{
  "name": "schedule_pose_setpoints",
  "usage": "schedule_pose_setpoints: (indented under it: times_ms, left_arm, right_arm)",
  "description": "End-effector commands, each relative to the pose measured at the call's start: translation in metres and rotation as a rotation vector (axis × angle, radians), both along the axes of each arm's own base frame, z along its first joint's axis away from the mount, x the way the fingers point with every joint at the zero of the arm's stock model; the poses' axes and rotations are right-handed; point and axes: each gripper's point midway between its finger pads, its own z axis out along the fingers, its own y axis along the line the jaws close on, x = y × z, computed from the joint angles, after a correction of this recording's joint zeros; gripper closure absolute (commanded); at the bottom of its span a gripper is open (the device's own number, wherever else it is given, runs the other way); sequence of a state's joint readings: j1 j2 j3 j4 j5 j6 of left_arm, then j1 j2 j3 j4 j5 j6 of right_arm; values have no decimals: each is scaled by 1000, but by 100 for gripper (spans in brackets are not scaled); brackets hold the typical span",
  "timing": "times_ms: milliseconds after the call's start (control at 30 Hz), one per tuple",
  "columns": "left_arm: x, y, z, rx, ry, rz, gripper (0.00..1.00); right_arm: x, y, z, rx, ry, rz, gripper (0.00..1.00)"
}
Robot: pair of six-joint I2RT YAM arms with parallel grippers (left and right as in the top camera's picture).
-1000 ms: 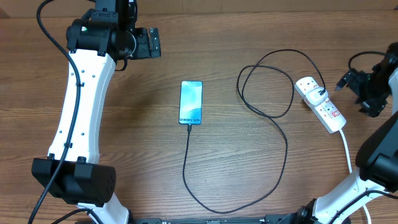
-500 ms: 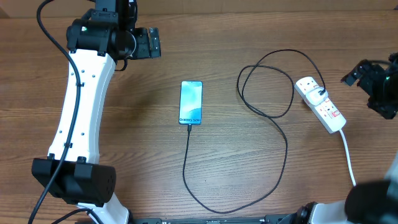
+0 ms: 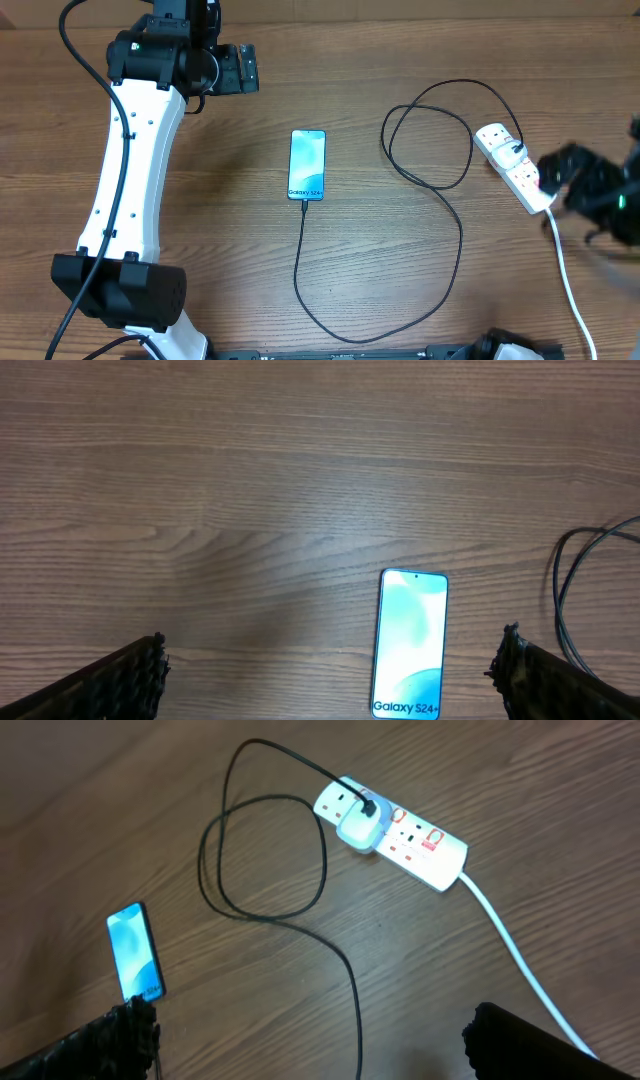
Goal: Plug charger to phone and switch on socket
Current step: 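Lift the right gripper off the power strip and pull back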
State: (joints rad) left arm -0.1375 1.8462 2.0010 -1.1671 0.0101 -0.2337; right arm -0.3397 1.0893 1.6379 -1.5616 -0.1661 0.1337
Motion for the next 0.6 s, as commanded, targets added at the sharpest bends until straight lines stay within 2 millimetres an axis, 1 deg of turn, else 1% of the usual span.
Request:
schedule_pose_setpoints:
  times_ms: [0,100,133,200,567]
  left_arm:
    - [1,2,-2,7,5,15,0]
    - [1,2,-2,7,5,15,0]
    - [1,2,-2,7,5,15,0]
    - [1,2,-2,7,5,15,0]
    - [1,2,-2,7,5,15,0]
  right_arm:
    - [-19,7,-4,-14,-24,3,0]
    - [-30,16,-9,29,-28,-3,0]
    - [-37,23,-13,72,-4,0,0]
    - [-41,27,-17,94,23,-2,0]
    - [-41,26,-18,96,30,-3,0]
